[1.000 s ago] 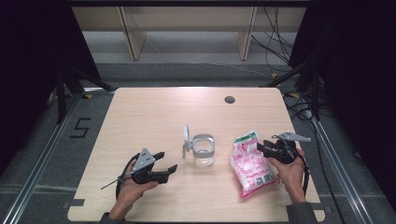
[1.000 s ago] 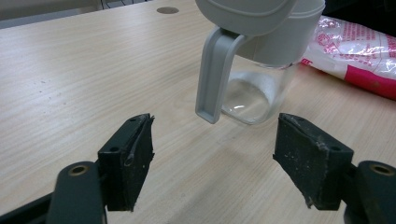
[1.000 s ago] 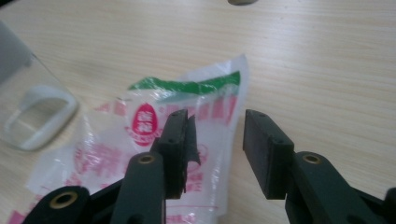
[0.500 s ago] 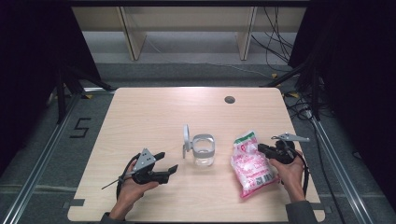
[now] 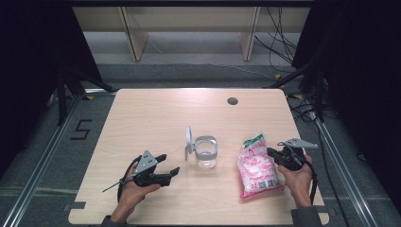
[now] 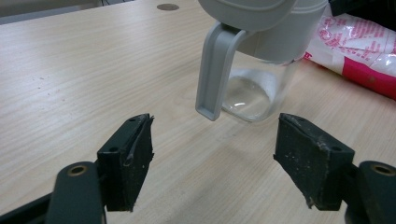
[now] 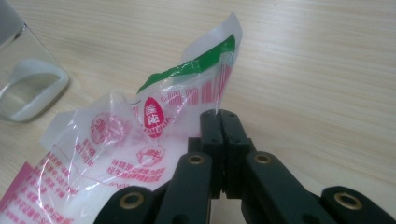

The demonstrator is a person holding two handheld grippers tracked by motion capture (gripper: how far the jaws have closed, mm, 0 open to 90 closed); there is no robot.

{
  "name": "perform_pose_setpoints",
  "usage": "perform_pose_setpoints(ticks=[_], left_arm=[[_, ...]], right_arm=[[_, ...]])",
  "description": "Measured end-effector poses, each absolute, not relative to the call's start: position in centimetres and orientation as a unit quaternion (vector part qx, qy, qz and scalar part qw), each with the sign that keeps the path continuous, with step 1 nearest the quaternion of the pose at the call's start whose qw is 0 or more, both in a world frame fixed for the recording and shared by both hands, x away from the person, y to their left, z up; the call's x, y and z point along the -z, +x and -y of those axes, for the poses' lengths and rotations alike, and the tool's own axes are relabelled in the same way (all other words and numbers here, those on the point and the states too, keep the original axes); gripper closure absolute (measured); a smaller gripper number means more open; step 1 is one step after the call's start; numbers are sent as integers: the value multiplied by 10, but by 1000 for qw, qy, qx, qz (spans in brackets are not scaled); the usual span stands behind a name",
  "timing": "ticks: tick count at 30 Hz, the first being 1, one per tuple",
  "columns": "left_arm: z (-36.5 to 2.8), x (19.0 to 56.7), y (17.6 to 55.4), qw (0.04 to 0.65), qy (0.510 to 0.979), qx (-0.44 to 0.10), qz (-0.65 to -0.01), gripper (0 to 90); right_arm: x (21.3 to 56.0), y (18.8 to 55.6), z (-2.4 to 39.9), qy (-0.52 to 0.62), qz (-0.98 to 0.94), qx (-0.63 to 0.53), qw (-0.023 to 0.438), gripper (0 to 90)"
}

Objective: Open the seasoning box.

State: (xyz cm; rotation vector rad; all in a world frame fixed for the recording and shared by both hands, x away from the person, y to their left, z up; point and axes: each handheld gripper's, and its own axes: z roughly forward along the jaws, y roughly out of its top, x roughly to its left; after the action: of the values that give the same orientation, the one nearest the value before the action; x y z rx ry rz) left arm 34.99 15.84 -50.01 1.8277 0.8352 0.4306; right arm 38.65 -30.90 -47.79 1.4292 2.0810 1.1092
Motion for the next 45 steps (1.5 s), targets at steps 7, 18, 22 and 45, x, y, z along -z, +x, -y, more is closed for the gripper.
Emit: perform_pose_setpoints(ticks=[7, 18, 22, 45], left_arm=[[-161, 497, 349, 519, 757, -186, -350, 272], [-159, 498, 349, 518, 759, -185, -349, 271], [-159, 499, 349, 512, 762, -186, -350, 271], [-155, 501, 349, 508, 766, -183, -349, 271]], right_arm=[[473, 355, 326, 525, -729, -391, 200, 900], [470, 303, 341, 508, -728, -398, 233, 900], [470, 291, 339, 504, -731, -399, 231, 900], [496, 316, 360, 617, -634, -448, 130, 392]])
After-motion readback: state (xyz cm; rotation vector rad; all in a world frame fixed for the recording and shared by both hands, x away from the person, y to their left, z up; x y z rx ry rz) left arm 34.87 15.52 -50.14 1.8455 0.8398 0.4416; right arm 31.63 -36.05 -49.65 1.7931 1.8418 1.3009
